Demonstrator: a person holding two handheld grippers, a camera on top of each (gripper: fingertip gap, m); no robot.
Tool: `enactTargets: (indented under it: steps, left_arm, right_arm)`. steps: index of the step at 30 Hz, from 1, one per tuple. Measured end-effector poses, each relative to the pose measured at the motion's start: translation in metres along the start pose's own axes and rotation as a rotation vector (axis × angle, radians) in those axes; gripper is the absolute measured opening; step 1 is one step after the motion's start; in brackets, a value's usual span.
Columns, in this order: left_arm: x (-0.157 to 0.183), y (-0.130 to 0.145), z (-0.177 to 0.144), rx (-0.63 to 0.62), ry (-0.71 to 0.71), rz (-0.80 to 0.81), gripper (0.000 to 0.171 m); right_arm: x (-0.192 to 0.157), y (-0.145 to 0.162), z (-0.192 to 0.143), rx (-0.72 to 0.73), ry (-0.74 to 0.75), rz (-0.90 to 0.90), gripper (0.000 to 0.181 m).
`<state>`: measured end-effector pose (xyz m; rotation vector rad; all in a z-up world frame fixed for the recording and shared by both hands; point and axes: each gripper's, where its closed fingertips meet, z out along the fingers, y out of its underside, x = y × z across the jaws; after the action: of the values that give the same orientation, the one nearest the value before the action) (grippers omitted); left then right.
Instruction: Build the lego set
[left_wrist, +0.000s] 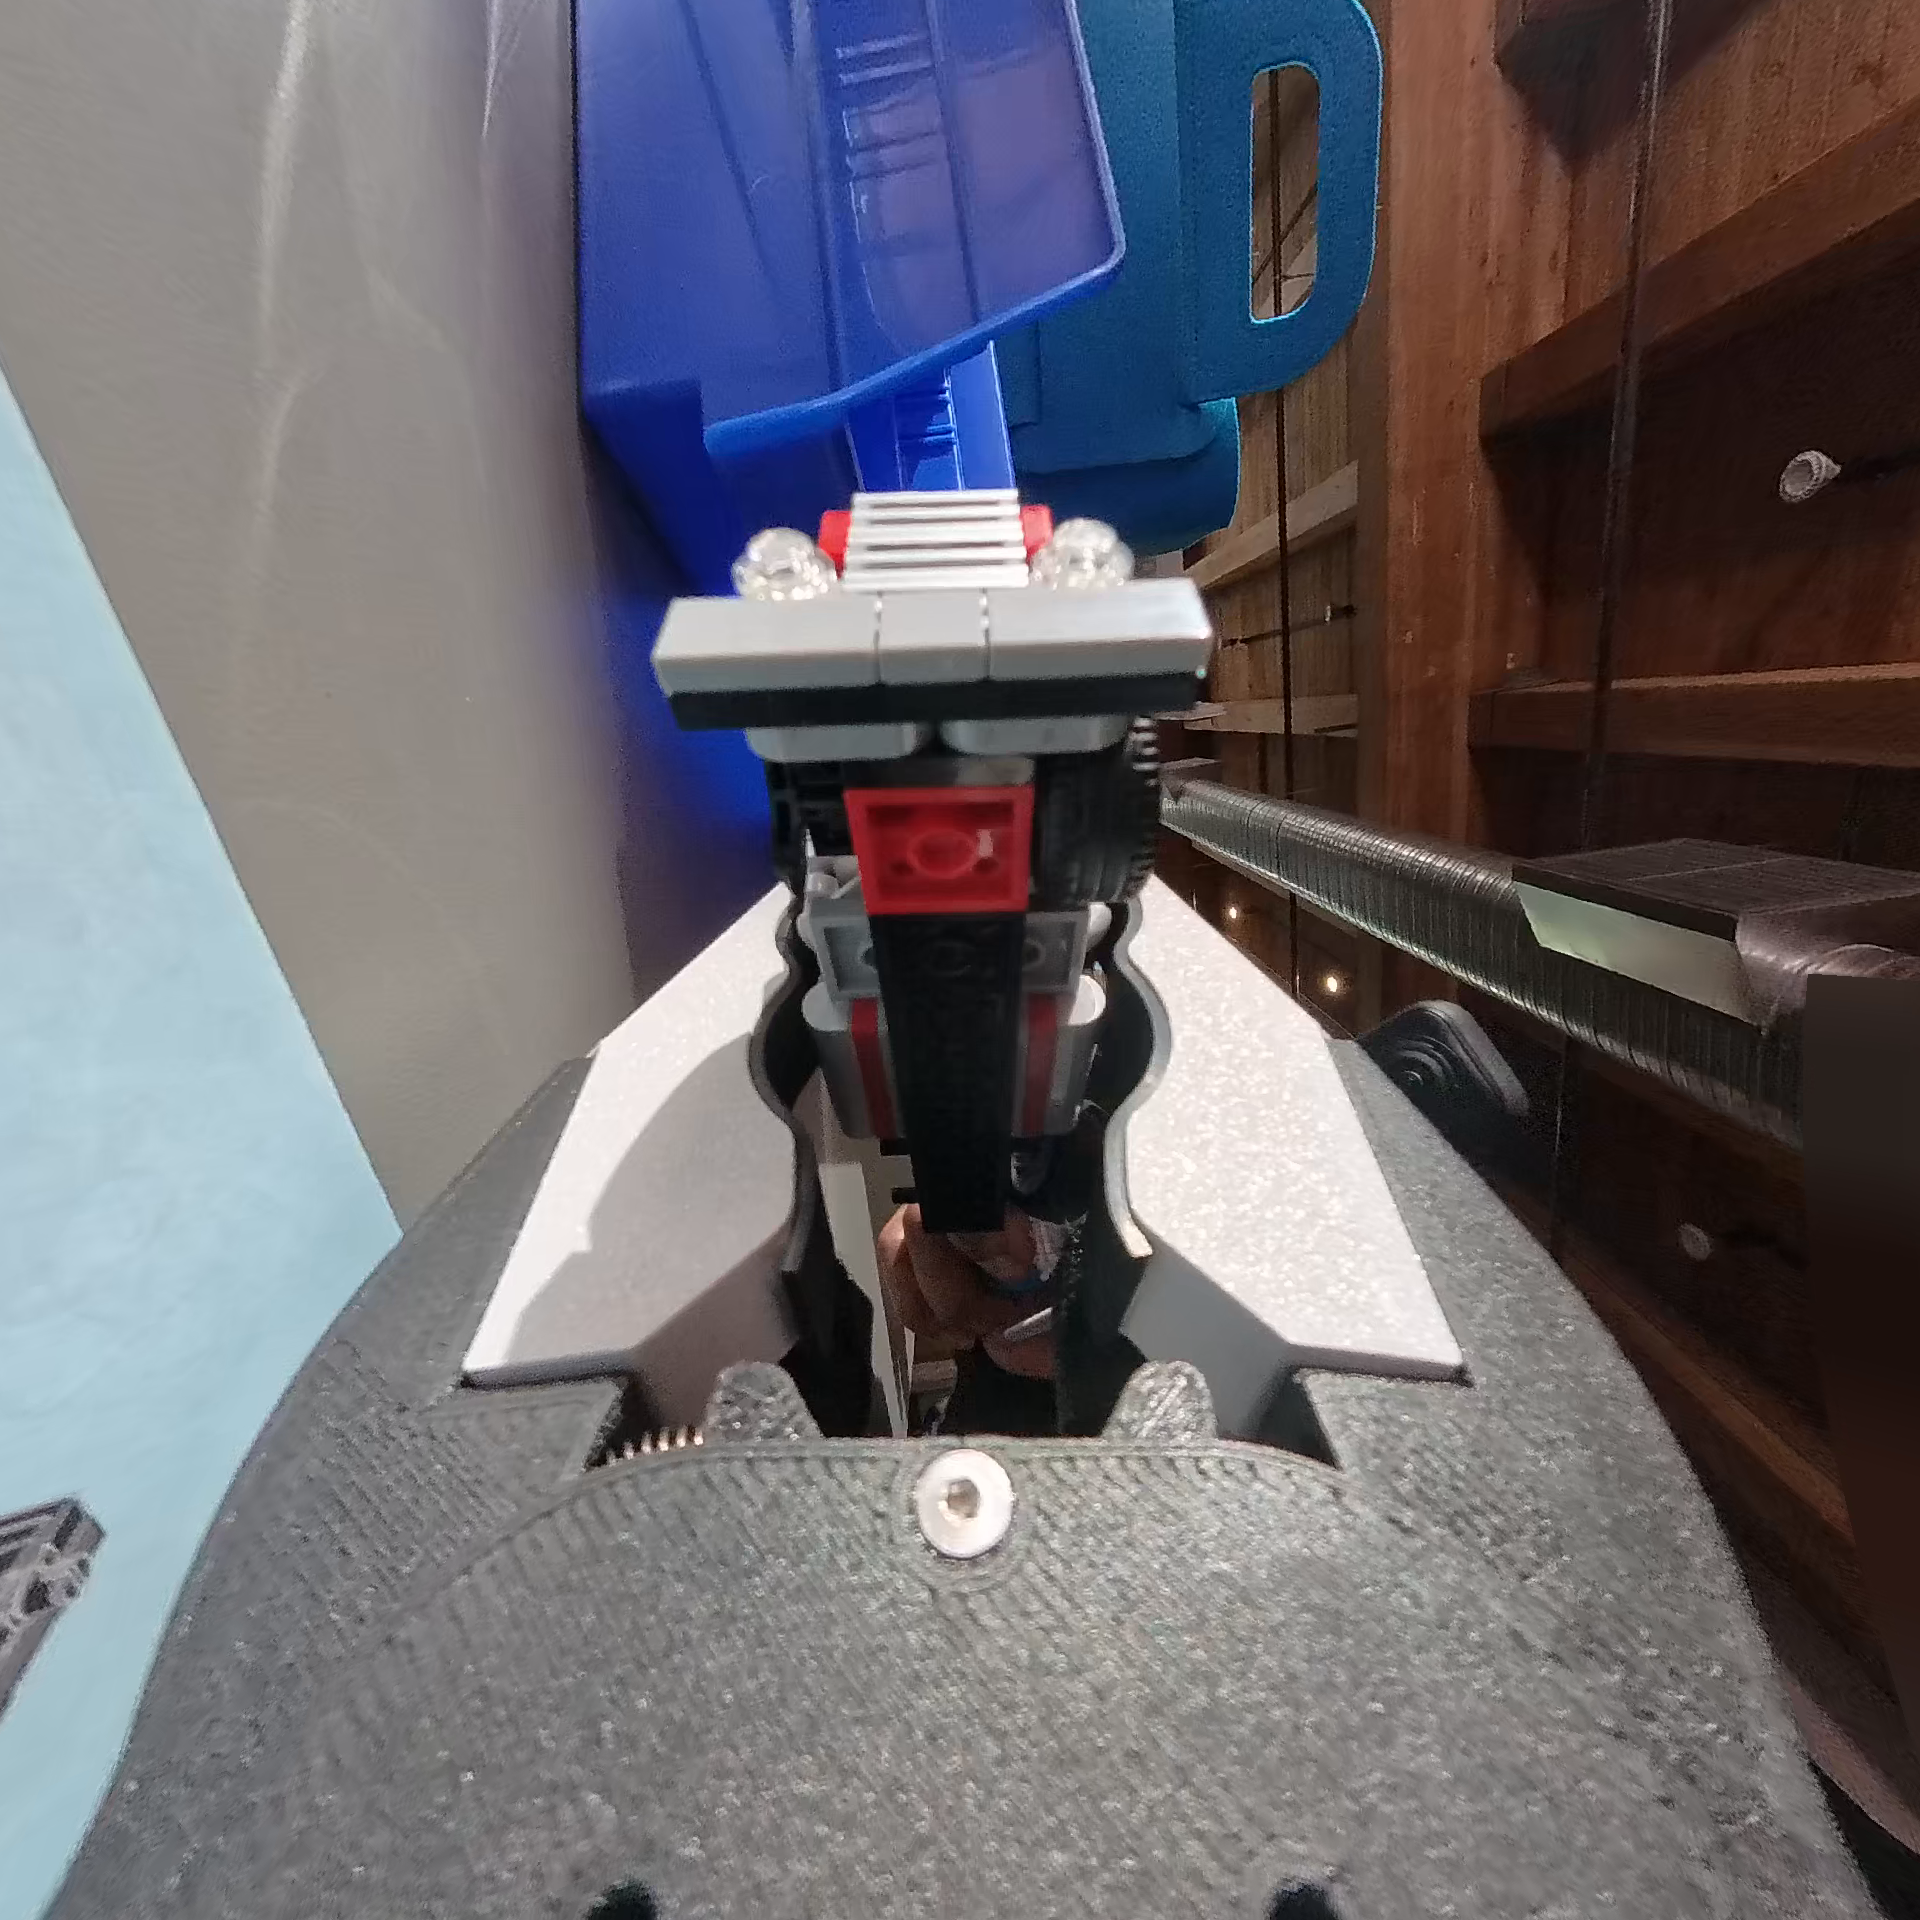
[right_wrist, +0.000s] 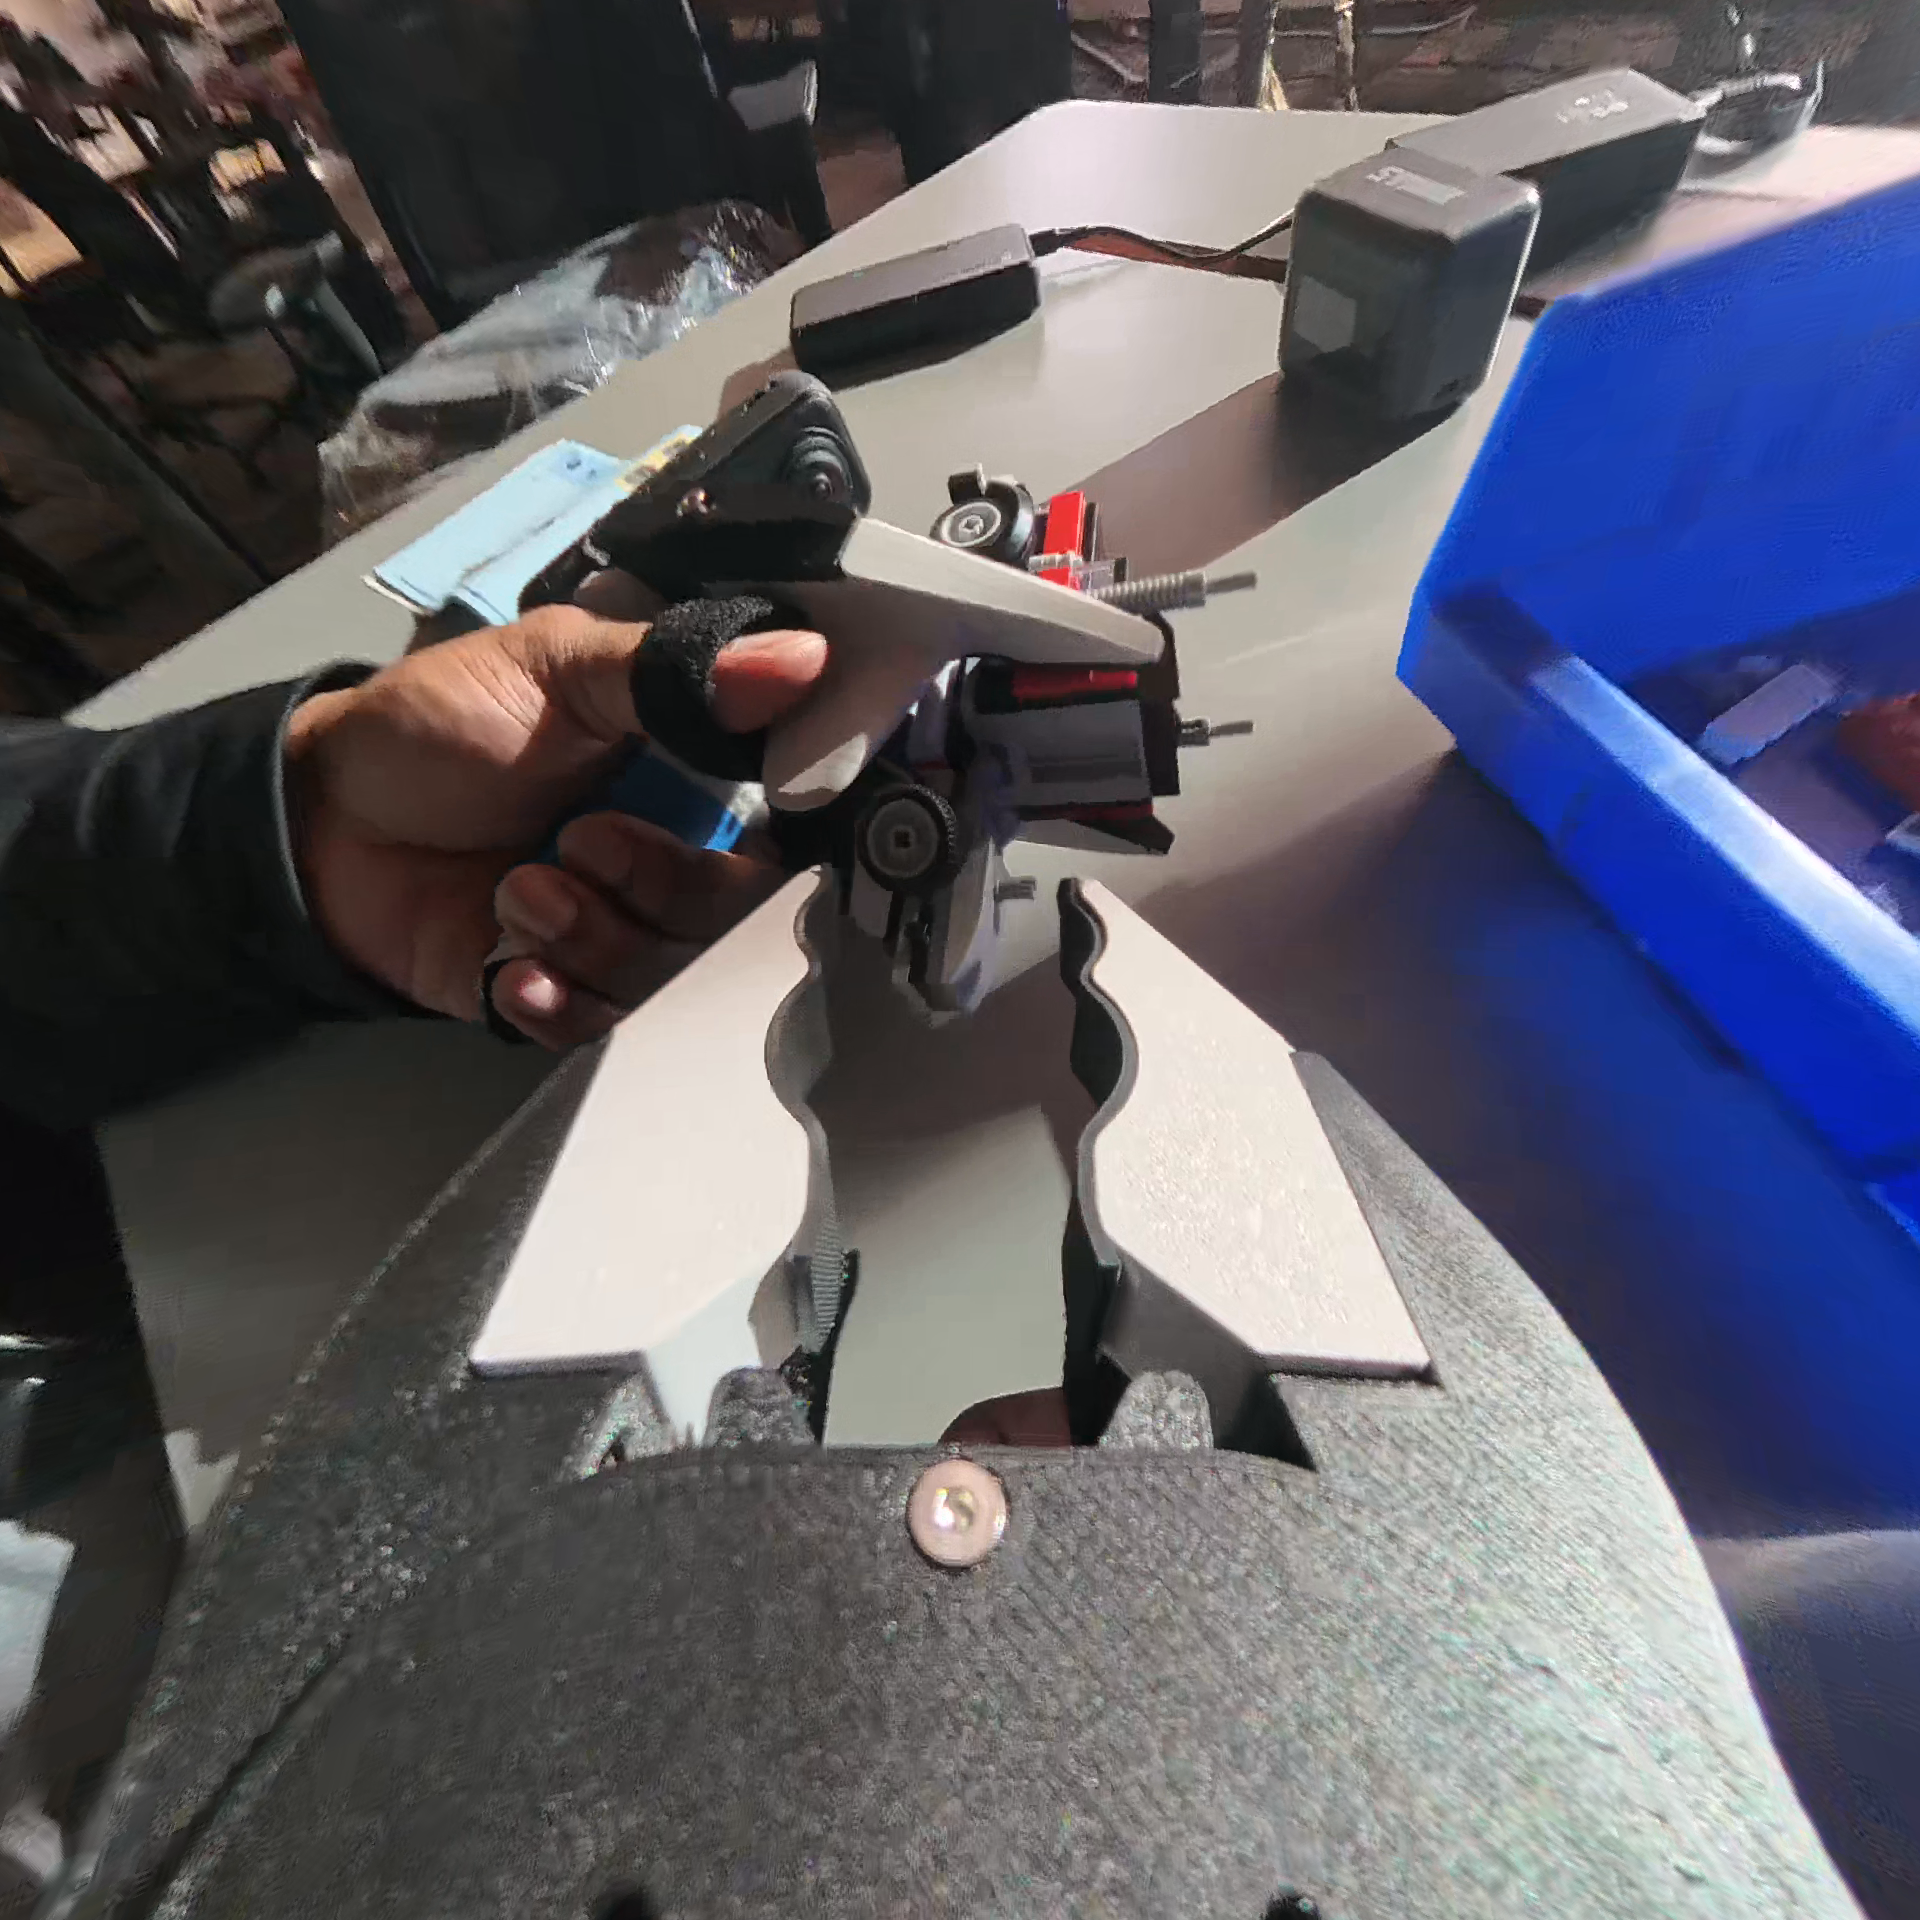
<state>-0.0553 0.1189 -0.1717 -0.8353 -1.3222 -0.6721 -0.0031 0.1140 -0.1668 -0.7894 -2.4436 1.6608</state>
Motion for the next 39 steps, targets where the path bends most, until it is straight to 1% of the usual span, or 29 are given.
enactTargets:
  steps: [3, 5, 8, 12, 20, 25, 30, 35, 39]
  left_arm:
    - [0.003, 0.001, 0.001, -0.007, 0.014, 0.007, 0.054]
    - [0.004, 0.002, 0.001, -0.013, 0.022, 0.009, 0.054]
    - [0.007, 0.004, 0.002, -0.023, 0.035, 0.018, 0.054]
    - [0.008, 0.005, 0.003, -0.03, 0.042, 0.028, 0.054]
    - [0.008, 0.005, 0.003, -0.037, 0.038, 0.043, 0.054]
    - [0.008, 0.004, 0.003, -0.036, 0.04, 0.042, 0.054]
    - [0.007, -0.001, 0.0, -0.019, 0.037, 0.039, 0.054]
    - [0.006, -0.007, -0.003, 0.01, 0.031, 0.004, 0.054]
    - [0.006, -0.014, -0.007, 0.038, 0.02, -0.009, 0.054]
  right_arm:
    - [0.0, -0.001, -0.001, 0.048, -0.068, 0.162, 0.051]
    - [0.001, -0.005, -0.003, 0.082, -0.122, 0.258, 0.052]
    - [0.002, -0.003, -0.002, 0.087, -0.174, 0.325, 0.052]
    - [0.004, 0.003, 0.002, 0.06, -0.174, 0.312, 0.05]
    - [0.006, -0.001, 0.005, 0.08, -0.223, 0.351, 0.05]
    - [0.004, -0.002, 0.005, 0.074, -0.258, 0.339, 0.045]
    - [0.008, -0.006, 0.006, 0.072, -0.254, 0.252, 0.041]
    - [0.008, -0.01, 0.012, 0.056, -0.255, 0.173, 0.043]
    - [0.009, -0.015, 0.017, 0.061, -0.252, 0.142, 0.047]
